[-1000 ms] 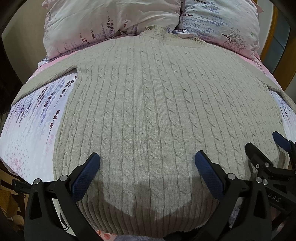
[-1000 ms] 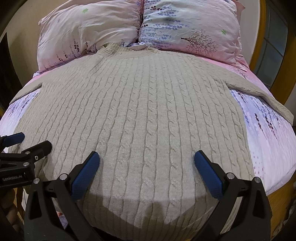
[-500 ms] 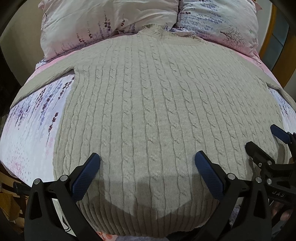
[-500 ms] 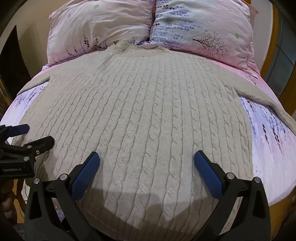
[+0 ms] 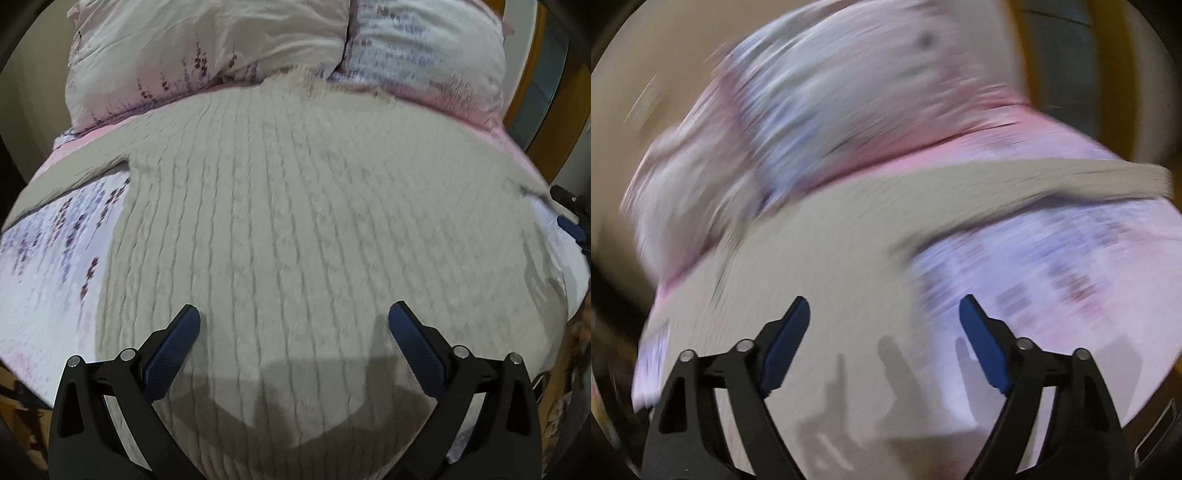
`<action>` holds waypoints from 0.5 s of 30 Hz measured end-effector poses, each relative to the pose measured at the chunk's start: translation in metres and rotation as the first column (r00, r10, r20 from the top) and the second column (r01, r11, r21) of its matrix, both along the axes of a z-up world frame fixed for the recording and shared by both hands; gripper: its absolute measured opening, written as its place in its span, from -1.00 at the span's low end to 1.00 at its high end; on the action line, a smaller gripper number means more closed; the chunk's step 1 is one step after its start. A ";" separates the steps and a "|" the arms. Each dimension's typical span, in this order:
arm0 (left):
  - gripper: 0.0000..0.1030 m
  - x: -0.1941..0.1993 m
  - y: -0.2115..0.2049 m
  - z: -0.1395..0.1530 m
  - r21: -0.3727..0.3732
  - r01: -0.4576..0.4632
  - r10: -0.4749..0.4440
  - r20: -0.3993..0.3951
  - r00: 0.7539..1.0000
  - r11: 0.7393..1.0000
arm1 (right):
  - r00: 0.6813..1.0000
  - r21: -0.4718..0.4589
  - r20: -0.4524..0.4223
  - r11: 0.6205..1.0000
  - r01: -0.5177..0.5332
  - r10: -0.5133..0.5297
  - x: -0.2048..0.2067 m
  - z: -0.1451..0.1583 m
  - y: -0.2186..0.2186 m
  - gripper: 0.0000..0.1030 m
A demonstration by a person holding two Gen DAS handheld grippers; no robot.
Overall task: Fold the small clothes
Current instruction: 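Grasp a sweater sleeve cuff with the right gripper and fold it across the body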
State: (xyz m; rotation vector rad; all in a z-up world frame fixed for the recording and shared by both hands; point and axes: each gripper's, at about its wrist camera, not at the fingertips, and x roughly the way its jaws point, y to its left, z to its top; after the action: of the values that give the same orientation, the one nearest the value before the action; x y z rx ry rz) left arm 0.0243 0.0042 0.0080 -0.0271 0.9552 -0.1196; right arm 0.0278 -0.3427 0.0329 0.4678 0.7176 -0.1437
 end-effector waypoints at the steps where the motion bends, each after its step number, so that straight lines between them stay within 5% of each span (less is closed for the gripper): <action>1: 0.97 0.001 0.002 0.002 -0.020 0.003 -0.003 0.018 1.000 1.000 | 0.998 0.036 0.005 0.997 0.065 -0.066 0.000 0.002 -0.025 0.46; 9: 0.97 0.015 0.008 0.019 -0.112 0.020 0.000 0.177 0.984 0.994 | 0.878 0.264 -0.049 0.842 0.471 -0.476 -0.007 -0.015 -0.188 0.07; 15: 0.97 0.035 0.008 0.023 -0.137 0.036 -0.013 0.164 0.986 0.990 | 0.805 0.324 -0.139 0.741 0.588 -0.577 -0.008 -0.038 -0.245 -0.10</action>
State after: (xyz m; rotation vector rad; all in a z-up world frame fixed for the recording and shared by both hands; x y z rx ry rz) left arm 0.0596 0.0127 0.0314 -0.1330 0.7825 -0.2089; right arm 0.0200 -0.5879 -0.0055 1.0395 0.6037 -0.6258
